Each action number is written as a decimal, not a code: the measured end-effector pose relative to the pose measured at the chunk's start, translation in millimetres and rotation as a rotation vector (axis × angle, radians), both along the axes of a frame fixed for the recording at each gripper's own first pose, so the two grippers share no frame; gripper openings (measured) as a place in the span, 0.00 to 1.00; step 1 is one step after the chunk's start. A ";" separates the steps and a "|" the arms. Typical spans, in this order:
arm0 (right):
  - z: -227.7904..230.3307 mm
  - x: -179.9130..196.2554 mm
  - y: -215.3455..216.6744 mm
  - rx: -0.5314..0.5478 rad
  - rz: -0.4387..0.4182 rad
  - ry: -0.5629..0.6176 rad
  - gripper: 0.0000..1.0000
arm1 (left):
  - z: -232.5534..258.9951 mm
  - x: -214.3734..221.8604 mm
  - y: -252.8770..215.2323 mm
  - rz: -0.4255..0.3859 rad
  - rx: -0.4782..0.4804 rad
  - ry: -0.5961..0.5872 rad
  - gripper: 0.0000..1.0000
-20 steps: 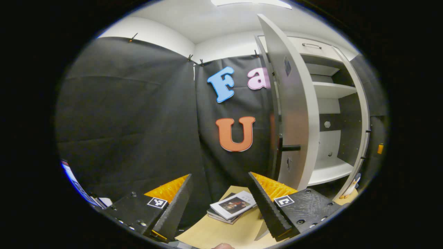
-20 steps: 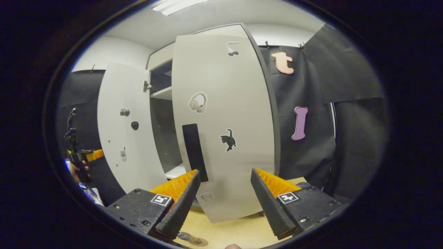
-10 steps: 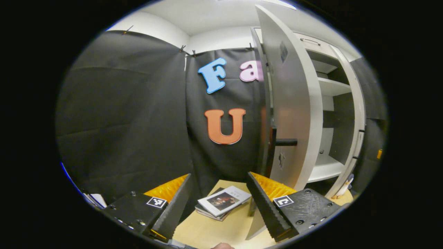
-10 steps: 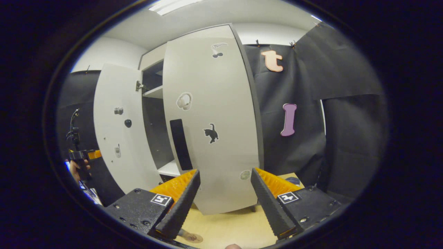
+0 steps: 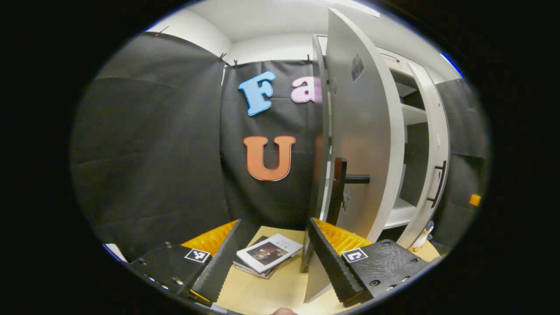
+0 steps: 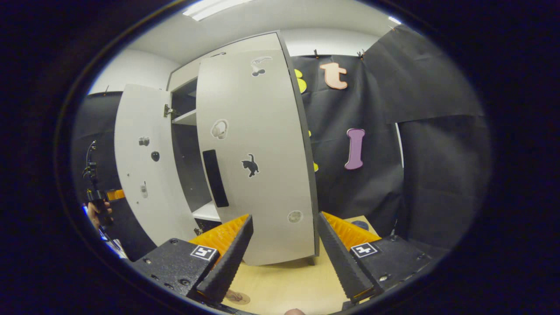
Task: Grasp the bottle in the cabinet with the left hand and place it on the coaster, then close the right door with the right hand and the left door with the left hand.
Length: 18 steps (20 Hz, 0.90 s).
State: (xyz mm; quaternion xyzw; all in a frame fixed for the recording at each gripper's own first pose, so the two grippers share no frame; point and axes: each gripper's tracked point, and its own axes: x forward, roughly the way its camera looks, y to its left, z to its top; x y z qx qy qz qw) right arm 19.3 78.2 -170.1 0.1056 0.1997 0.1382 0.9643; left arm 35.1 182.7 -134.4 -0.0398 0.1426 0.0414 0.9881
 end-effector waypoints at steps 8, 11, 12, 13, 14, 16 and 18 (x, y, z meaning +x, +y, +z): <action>-0.3 -2.5 -11.9 0.006 -0.007 -0.011 0.96 | -5.0 -1.7 -50.6 -0.124 -0.025 -0.035 0.92; -1.2 -3.8 -13.9 0.005 -0.003 -0.010 0.96 | -4.4 2.7 -75.2 -0.191 -0.036 -0.057 1.00; -3.3 -5.3 -16.8 -0.004 -0.006 -0.007 0.96 | -5.3 4.5 -82.7 -0.209 -0.048 -0.060 1.00; -3.7 -6.5 -21.0 -0.013 -0.008 -0.008 0.96 | -5.6 5.8 -88.5 -0.222 -0.059 -0.065 1.00; -3.5 -7.0 -26.1 -0.022 -0.016 -0.011 0.96 | -5.2 6.8 -94.0 -0.233 -0.068 -0.068 0.88; -2.5 -8.5 -36.9 -0.027 -0.038 -0.014 0.96 | -2.9 9.7 -101.7 -0.249 -0.072 -0.080 1.00; -2.3 -11.2 -43.6 -0.018 -0.049 -0.008 0.96 | -3.9 12.4 -106.6 -0.261 -0.073 -0.091 1.00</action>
